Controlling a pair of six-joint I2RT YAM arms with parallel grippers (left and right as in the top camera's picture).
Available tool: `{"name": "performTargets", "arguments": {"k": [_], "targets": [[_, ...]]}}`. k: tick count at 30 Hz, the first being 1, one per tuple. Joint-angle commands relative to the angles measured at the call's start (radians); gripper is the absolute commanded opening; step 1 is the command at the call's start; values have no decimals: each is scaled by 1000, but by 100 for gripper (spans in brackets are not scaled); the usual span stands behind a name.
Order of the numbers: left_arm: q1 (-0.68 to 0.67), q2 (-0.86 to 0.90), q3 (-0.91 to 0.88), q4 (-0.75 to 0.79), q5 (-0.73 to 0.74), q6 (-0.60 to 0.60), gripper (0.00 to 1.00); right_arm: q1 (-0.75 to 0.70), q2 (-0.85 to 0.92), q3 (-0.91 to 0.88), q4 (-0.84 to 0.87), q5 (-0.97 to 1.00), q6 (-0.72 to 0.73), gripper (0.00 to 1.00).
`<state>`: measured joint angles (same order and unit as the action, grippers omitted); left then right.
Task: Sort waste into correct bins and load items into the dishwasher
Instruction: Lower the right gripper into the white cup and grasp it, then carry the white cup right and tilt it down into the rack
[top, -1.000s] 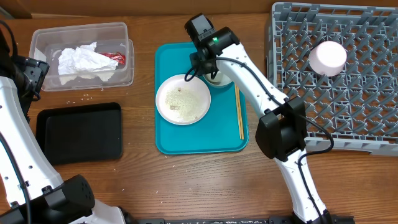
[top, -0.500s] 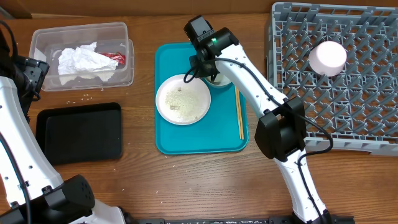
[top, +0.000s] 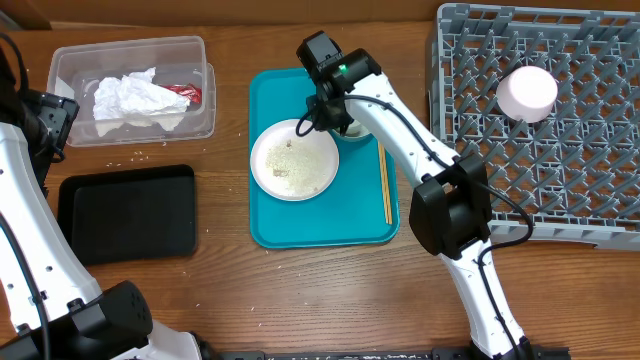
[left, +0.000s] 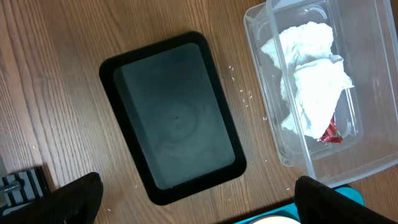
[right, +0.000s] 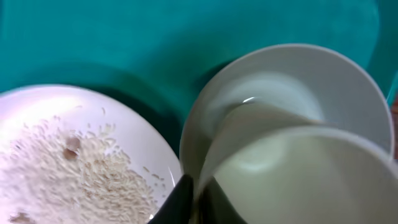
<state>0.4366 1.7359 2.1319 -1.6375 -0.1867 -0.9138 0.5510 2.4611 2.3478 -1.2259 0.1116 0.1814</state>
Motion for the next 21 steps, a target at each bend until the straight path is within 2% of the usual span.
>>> {"name": "performTargets", "arguments": {"k": [1, 11, 16, 21], "targets": [[2, 6, -5, 0, -3, 9, 100, -11, -49, 84, -3, 0, 6, 4], [2, 6, -5, 0, -3, 9, 100, -145, -176, 264, -115, 0, 5, 4], [2, 6, -5, 0, -3, 9, 100, -295, -240, 312, -183, -4, 6, 4], [2, 6, -5, 0, -3, 9, 100, -491, -276, 312, -346, -139, 6, 4]]}}
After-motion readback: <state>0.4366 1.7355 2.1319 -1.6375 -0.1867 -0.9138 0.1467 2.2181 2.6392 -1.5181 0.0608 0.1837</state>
